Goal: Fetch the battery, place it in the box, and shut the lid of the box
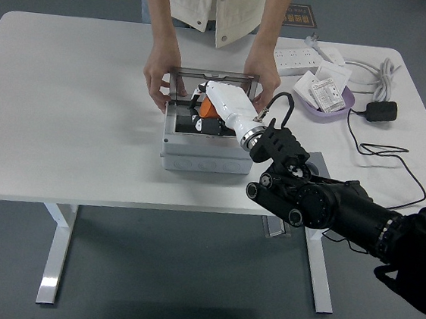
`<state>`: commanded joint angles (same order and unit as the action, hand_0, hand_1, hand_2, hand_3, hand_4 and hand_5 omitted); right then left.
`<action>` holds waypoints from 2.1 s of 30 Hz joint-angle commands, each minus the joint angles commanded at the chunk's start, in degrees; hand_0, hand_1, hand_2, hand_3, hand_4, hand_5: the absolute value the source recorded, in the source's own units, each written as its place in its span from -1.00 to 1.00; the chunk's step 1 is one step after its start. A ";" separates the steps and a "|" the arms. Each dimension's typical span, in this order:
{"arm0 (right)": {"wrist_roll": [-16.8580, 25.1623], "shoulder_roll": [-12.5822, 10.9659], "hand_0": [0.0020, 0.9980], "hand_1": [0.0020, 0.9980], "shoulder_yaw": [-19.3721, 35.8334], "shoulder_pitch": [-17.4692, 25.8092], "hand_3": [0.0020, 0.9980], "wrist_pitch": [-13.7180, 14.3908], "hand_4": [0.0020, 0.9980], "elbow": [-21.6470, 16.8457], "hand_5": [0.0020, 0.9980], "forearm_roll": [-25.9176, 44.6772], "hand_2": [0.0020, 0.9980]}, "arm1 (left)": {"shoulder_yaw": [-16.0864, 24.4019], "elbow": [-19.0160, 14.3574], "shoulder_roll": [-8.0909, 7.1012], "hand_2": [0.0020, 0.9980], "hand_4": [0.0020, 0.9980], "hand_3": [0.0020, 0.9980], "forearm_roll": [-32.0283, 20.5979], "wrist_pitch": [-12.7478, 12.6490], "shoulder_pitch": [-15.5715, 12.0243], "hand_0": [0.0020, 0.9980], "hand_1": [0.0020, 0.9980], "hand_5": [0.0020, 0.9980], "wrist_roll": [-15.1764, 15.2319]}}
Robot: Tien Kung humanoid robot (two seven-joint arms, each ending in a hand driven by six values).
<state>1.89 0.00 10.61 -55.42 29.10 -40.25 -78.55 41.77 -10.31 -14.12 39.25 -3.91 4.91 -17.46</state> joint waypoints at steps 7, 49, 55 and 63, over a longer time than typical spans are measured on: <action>1.46 0.00 -0.09 -0.15 -0.32 0.00 0.28 2.09 -0.15 0.34 -0.56 1.22 0.03 | -0.38 0.00 0.13 0.51 0.75 0.56 -0.24 0.01 0.35 0.24 0.56 -0.28 0.15; -0.74 -3.31 0.36 0.02 8.45 -2.06 0.34 -0.04 0.59 -9.17 -0.02 -1.23 0.16 | -0.14 0.00 0.74 0.50 0.73 0.56 1.00 0.61 0.19 0.24 0.56 -0.33 -0.17; -0.59 -3.96 0.35 0.01 3.90 -5.52 0.34 -1.39 0.62 -4.68 0.01 3.56 0.15 | -0.13 0.00 0.39 0.49 0.73 0.56 1.44 0.71 0.47 0.24 0.56 -0.34 -0.32; -1.87 -4.16 0.35 0.01 -1.70 -8.81 0.33 -5.16 0.63 1.34 0.01 9.91 0.15 | 0.54 0.00 -0.12 0.49 0.73 0.56 2.50 0.91 0.52 0.24 0.56 -0.35 -0.69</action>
<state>0.02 -4.16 8.91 -64.23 23.94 -38.91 -68.64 42.32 -10.31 -14.25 41.76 -3.01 5.43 -18.14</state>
